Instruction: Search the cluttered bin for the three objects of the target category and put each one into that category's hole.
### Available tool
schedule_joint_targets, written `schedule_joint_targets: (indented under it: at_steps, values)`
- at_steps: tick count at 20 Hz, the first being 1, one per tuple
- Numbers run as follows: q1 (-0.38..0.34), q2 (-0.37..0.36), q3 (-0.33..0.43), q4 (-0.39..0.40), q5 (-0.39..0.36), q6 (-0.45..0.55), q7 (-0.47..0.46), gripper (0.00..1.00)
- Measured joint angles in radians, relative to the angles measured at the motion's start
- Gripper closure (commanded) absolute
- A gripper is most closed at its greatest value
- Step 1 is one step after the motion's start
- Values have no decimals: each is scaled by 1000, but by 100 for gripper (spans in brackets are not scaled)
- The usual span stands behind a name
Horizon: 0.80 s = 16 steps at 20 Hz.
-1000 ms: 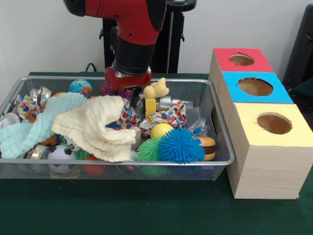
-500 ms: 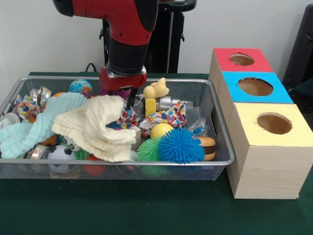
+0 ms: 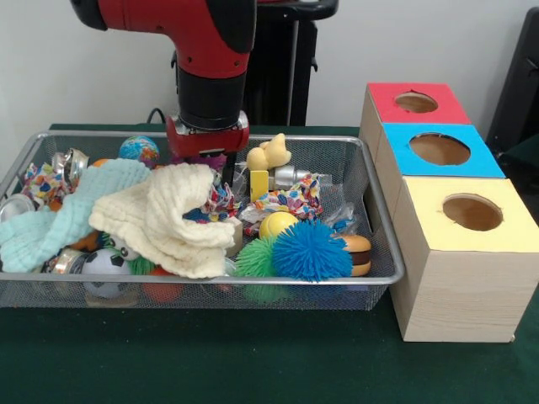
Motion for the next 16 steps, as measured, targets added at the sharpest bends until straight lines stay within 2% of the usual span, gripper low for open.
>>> schedule_joint_targets:
  at_steps: [9, 16]
  values:
    - [-40, 2, 30, 56, 102, -10, 0, 0]
    - [-38, 1, 33, 85, 122, -51, 0, 0]
